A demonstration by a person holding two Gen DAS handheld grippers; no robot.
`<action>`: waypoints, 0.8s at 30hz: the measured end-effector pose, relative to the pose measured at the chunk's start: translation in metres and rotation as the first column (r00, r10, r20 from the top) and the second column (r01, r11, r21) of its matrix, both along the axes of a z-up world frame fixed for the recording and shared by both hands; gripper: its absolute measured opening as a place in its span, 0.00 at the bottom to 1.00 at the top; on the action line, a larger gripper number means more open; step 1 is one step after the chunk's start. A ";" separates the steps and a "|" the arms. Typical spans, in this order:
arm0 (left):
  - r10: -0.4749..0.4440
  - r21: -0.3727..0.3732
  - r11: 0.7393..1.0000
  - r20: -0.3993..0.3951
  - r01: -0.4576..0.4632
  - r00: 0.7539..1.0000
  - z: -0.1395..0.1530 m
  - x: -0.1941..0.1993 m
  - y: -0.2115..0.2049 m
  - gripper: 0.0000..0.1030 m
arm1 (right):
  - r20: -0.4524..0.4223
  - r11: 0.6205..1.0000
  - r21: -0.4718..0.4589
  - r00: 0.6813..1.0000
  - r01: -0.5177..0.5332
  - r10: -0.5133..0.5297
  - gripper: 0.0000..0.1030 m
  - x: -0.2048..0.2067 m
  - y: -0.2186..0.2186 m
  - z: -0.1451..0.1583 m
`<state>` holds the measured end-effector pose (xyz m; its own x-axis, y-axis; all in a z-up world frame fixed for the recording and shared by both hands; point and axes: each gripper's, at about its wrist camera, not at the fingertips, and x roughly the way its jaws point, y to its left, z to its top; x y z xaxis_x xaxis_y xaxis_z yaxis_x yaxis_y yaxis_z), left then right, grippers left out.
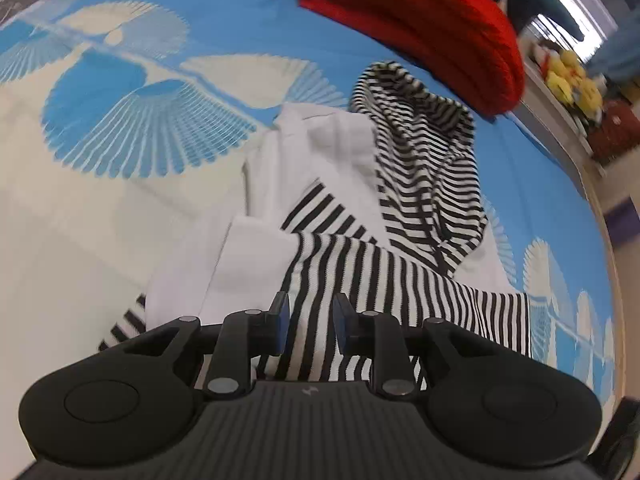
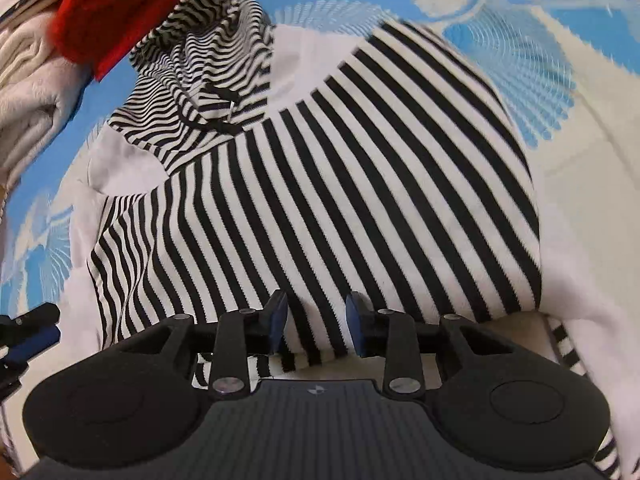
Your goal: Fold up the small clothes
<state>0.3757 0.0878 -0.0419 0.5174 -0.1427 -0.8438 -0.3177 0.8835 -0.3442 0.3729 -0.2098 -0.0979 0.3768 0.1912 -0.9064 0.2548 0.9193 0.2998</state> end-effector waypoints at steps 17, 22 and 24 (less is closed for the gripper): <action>-0.028 0.014 1.000 -0.057 0.028 0.998 -0.021 0.010 -0.004 0.33 | 0.007 0.981 -0.037 0.982 0.191 -0.191 0.34 -0.007 -0.054 0.004; 0.020 -0.105 0.994 -0.166 -0.038 0.986 -0.052 0.012 0.004 0.33 | -0.027 0.976 -0.019 0.976 0.218 -0.218 0.34 -0.010 -0.066 -0.004; 0.041 -0.126 0.990 -0.183 -0.065 0.982 -0.056 0.011 0.005 0.33 | -0.025 0.975 -0.017 0.975 0.221 -0.221 0.34 -0.010 -0.067 0.000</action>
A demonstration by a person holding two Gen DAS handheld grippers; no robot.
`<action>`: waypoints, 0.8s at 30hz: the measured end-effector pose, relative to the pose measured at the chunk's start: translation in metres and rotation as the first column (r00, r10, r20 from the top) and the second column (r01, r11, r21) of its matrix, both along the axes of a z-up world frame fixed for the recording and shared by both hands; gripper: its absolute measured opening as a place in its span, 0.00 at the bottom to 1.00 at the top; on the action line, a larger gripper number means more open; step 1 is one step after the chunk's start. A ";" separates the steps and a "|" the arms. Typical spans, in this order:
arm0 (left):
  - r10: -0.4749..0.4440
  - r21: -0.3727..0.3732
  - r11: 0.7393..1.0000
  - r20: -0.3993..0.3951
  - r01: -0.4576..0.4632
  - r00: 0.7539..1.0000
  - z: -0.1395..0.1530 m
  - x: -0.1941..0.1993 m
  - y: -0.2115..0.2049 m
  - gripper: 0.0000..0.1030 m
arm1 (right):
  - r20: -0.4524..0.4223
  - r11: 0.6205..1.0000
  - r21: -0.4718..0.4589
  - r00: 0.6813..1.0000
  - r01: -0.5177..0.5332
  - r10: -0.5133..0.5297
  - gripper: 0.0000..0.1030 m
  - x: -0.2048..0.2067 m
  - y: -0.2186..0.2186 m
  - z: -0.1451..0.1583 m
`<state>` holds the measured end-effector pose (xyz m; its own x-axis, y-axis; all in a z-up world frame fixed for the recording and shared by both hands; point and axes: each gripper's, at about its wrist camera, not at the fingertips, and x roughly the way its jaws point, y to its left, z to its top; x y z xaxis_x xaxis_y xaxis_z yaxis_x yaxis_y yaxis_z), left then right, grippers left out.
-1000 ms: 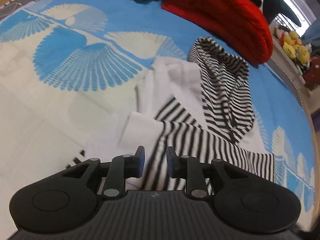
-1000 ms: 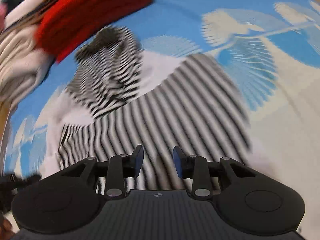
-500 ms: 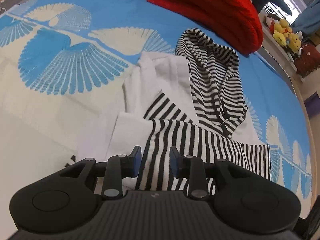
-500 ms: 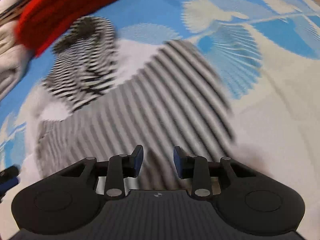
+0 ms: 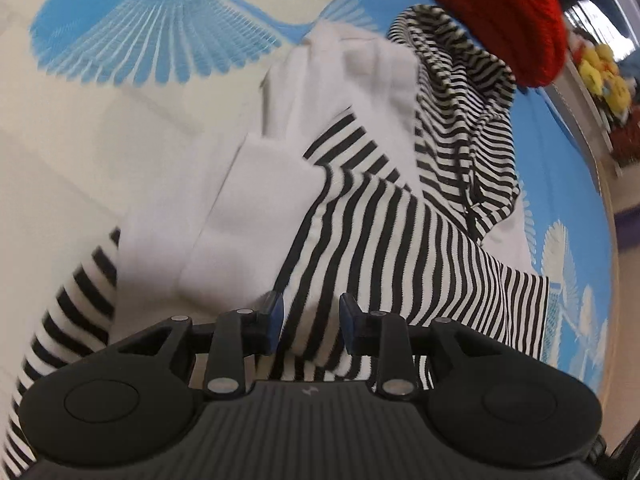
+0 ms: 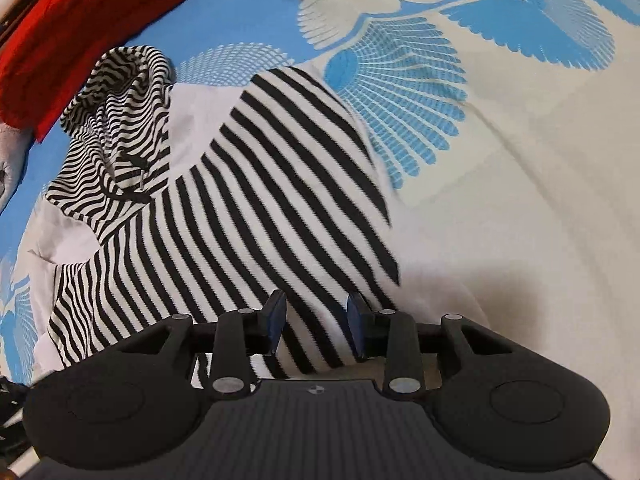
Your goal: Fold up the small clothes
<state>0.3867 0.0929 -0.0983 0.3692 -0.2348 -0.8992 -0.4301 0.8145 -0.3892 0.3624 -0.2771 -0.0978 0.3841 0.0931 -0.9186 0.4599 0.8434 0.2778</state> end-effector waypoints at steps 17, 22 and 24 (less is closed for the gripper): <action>-0.033 0.125 0.992 0.073 0.024 0.997 0.020 0.006 -0.022 0.37 | 0.036 1.000 0.015 0.999 0.022 -0.023 0.34 -0.012 -0.025 0.015; -0.077 0.191 0.980 0.127 0.052 0.989 0.034 0.007 -0.028 0.38 | 0.079 0.997 -0.081 0.997 0.008 -0.002 0.34 -0.009 -0.029 0.029; -0.075 0.184 0.982 0.142 0.048 0.987 0.037 0.006 -0.025 0.44 | 0.093 0.995 -0.102 0.996 -0.005 0.015 0.34 -0.006 -0.028 0.034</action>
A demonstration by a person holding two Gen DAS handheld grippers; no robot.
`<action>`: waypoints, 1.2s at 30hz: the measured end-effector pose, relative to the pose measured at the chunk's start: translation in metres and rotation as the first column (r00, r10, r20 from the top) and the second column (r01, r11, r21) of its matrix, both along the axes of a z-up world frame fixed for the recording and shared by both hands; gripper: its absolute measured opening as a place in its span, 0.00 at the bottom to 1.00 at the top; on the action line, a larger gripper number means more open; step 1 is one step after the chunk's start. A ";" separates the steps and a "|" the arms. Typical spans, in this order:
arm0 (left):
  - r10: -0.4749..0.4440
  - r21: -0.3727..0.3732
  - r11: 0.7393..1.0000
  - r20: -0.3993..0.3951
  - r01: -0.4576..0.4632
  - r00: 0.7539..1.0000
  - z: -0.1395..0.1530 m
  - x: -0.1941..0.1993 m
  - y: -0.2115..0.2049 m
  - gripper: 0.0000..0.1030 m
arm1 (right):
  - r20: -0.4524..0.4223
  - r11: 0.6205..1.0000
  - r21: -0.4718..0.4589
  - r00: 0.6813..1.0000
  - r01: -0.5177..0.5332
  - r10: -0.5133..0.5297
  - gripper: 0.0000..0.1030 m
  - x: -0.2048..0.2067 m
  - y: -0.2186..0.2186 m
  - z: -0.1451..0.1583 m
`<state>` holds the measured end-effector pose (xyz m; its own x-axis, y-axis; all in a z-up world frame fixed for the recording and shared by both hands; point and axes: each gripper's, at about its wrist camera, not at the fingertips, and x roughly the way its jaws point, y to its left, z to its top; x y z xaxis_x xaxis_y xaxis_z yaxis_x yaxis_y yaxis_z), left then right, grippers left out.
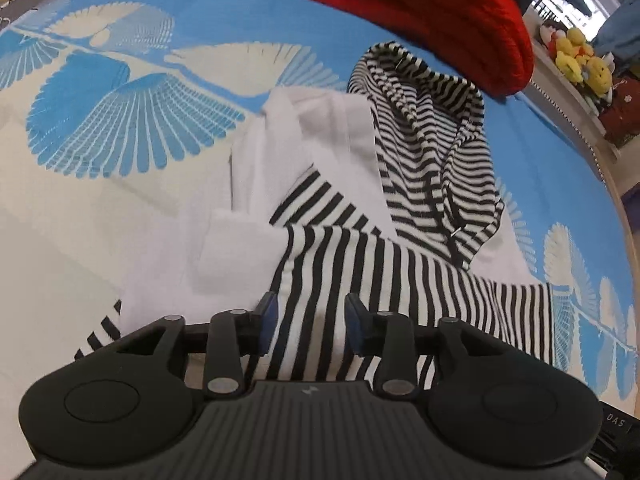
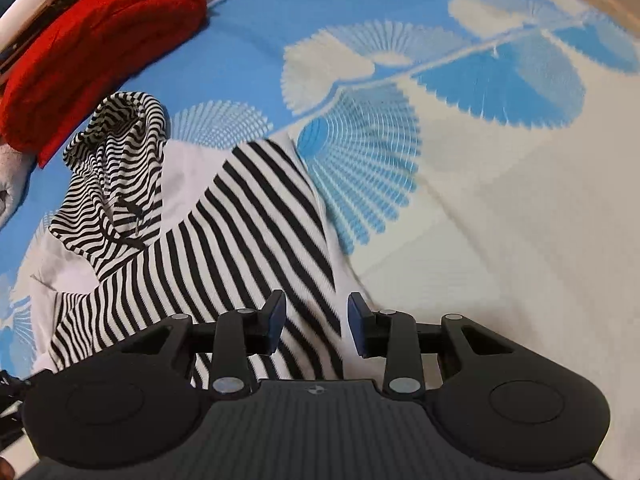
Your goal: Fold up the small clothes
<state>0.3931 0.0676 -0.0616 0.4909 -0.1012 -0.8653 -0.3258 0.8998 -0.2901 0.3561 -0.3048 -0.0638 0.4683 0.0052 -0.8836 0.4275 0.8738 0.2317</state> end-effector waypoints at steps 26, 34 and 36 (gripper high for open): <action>-0.189 0.280 0.956 0.352 0.089 0.917 0.041 -0.001 -0.006 0.62 | 0.137 0.954 -0.194 0.957 -0.227 0.256 0.37 -0.002 0.008 0.057; -0.231 0.250 0.956 0.308 0.156 0.923 0.030 0.091 -0.013 0.16 | 0.139 0.964 -0.155 0.962 -0.215 0.237 0.37 0.004 -0.003 0.053; -0.232 0.260 0.953 0.292 0.157 0.928 0.026 0.131 -0.013 0.16 | 0.141 0.965 -0.151 0.962 -0.214 0.235 0.37 0.004 -0.004 0.053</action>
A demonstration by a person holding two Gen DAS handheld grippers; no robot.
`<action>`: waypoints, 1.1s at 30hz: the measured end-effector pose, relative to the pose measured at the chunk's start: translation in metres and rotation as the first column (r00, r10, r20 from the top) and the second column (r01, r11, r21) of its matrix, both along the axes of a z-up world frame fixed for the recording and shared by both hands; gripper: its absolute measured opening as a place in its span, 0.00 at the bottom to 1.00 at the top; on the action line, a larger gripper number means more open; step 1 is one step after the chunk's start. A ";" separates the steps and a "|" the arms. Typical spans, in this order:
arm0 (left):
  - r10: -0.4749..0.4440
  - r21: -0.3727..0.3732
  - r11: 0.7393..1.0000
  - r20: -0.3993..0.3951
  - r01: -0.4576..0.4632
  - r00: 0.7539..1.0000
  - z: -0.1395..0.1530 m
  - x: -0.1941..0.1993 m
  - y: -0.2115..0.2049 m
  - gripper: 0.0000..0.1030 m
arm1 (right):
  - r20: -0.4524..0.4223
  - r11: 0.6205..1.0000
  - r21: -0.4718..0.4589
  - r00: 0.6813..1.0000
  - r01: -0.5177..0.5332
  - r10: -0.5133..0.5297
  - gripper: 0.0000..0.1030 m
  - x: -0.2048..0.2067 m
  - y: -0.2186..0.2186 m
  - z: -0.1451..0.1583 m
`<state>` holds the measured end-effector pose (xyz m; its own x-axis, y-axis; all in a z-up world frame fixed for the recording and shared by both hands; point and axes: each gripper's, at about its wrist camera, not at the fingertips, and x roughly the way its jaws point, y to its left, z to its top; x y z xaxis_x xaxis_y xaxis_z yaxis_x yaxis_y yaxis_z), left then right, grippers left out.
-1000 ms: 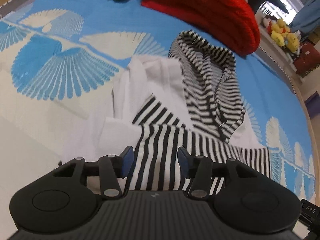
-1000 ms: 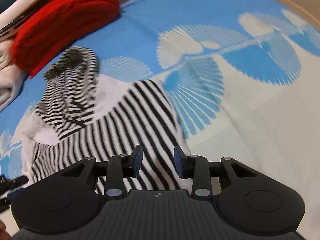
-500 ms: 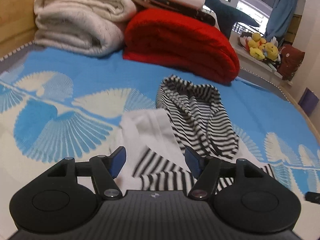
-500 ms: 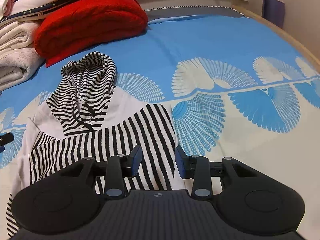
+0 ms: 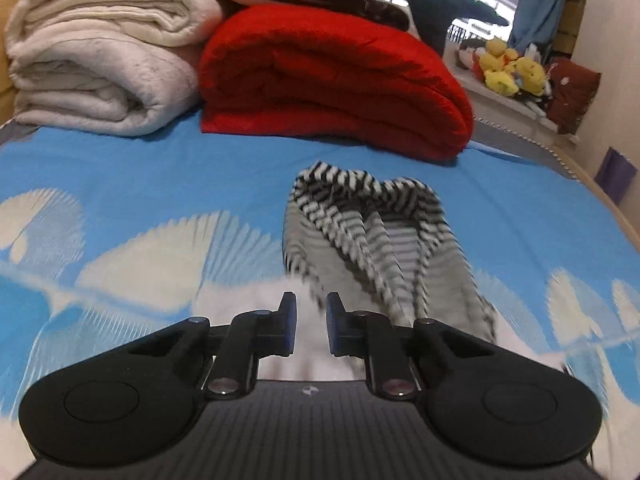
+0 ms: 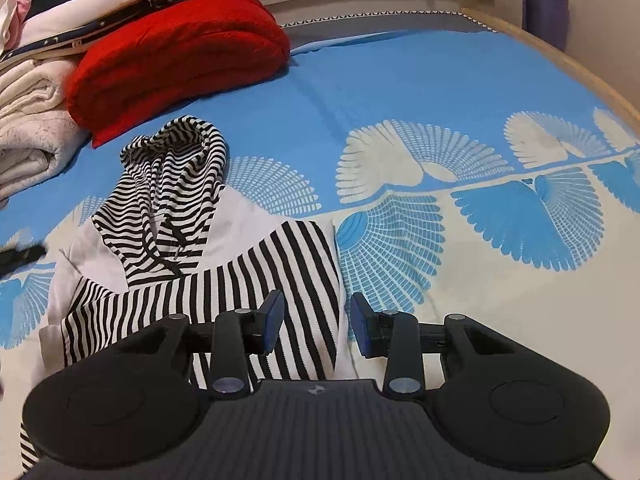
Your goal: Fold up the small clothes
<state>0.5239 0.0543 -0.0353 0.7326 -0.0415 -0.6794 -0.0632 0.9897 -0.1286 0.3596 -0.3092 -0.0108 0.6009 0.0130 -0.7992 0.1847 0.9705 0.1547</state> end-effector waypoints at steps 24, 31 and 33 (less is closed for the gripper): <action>0.101 -0.049 0.992 -0.203 -0.113 0.974 -0.096 0.301 0.011 0.52 | -0.063 0.997 -0.029 0.995 0.076 -0.078 0.37 0.030 -0.024 -0.036; -0.081 -0.019 0.997 -0.127 0.079 0.989 -0.065 0.262 0.000 0.09 | -0.070 0.995 -0.011 0.993 0.095 -0.096 0.37 0.030 -0.024 -0.032; -0.163 -0.014 0.987 -0.063 0.163 0.985 -0.035 0.228 -0.003 0.08 | -0.051 0.996 -0.018 0.995 0.084 -0.084 0.37 0.026 -0.021 -0.023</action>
<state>0.7518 0.0514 -0.0701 0.6707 -0.1628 -0.7237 0.0903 0.9863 -0.1381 0.3858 -0.3306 -0.0338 0.5577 -0.0484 -0.8286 0.2731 0.9534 0.1280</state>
